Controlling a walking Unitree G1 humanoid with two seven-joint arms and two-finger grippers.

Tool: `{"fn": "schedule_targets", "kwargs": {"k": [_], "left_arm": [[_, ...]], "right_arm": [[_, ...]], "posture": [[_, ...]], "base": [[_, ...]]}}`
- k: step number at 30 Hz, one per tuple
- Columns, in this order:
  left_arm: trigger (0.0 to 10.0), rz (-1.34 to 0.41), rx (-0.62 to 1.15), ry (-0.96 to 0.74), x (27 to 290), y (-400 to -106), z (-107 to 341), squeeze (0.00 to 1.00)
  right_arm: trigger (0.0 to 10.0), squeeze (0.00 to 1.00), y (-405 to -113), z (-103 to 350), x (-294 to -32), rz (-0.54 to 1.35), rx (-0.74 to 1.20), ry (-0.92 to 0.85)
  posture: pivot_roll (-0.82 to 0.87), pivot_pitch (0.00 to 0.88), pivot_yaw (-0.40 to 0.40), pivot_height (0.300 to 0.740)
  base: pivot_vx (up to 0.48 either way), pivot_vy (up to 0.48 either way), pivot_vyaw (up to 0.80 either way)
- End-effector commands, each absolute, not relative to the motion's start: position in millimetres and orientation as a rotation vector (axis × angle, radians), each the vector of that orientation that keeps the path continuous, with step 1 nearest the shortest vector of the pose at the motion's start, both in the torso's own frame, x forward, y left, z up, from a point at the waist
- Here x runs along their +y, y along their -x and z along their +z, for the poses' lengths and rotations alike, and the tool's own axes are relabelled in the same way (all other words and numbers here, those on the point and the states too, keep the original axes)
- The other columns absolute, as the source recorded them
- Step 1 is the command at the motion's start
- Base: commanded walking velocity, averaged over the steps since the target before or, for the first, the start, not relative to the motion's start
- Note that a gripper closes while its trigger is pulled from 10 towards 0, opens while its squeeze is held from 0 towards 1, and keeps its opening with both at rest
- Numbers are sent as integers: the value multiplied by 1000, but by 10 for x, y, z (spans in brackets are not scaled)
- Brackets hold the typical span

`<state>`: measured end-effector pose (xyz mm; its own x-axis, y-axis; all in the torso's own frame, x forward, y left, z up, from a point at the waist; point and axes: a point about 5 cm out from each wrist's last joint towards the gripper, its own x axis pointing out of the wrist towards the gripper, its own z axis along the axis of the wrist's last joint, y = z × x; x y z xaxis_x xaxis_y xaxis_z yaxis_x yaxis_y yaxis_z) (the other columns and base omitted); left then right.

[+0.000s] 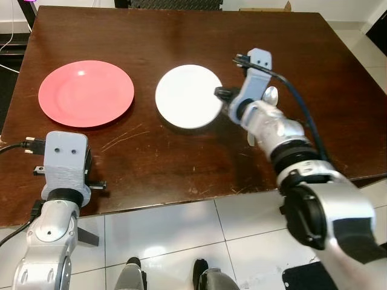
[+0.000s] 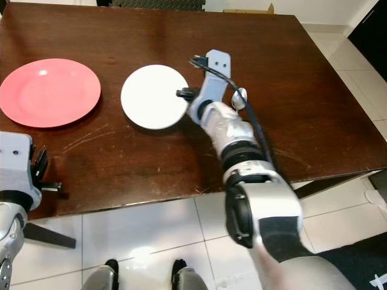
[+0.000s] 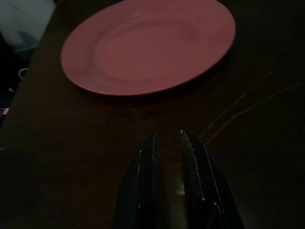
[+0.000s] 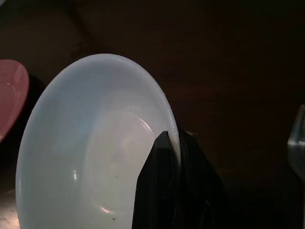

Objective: Setting the table

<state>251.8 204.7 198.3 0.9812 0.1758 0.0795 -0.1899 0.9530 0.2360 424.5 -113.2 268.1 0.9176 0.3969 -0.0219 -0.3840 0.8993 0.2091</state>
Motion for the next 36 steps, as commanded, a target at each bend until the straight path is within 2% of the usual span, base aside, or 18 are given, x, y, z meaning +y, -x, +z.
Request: {"fn": "schedule_targets", "kwargs": {"k": [1, 10, 14, 19, 24, 36], "left_arm": [[10000, 180, -35, -245, 2031, -2511, 1921, 0], [10000, 172, -31, -244, 2013, -2522, 1900, 0], [10000, 164, -32, -242, 2000, -2534, 1898, 0], [10000, 142, -29, -241, 1972, -2570, 1888, 0], [10000, 125, -36, -242, 1940, -2607, 1905, 0], [10000, 129, -36, -248, 1948, -2564, 1906, 0]], "right_arm": [[10000, 0, -4230, 2657, -1146, 431, 67, -190], [10000, 0, -4158, 2485, -1115, 450, 123, -273], [10000, 0, -4149, 2422, -1206, 379, 153, -288], [10000, 0, -4168, 2475, -1297, 310, 75, -306], [10000, 0, -4235, 2577, -1274, 230, 22, -376], [10000, 0, -4283, 2560, -1308, 117, 33, -351]], "posture": [[171, 228, -67, 740], [162, 230, -67, 740], [158, 229, -65, 740], [149, 218, -42, 740], [160, 213, -29, 740], [202, 218, -33, 740]], "base": [[0, 0, 0], [0, 0, 0], [0, 0, 0], [0, 0, 0], [0, 0, 0], [0, 0, 0]]}}
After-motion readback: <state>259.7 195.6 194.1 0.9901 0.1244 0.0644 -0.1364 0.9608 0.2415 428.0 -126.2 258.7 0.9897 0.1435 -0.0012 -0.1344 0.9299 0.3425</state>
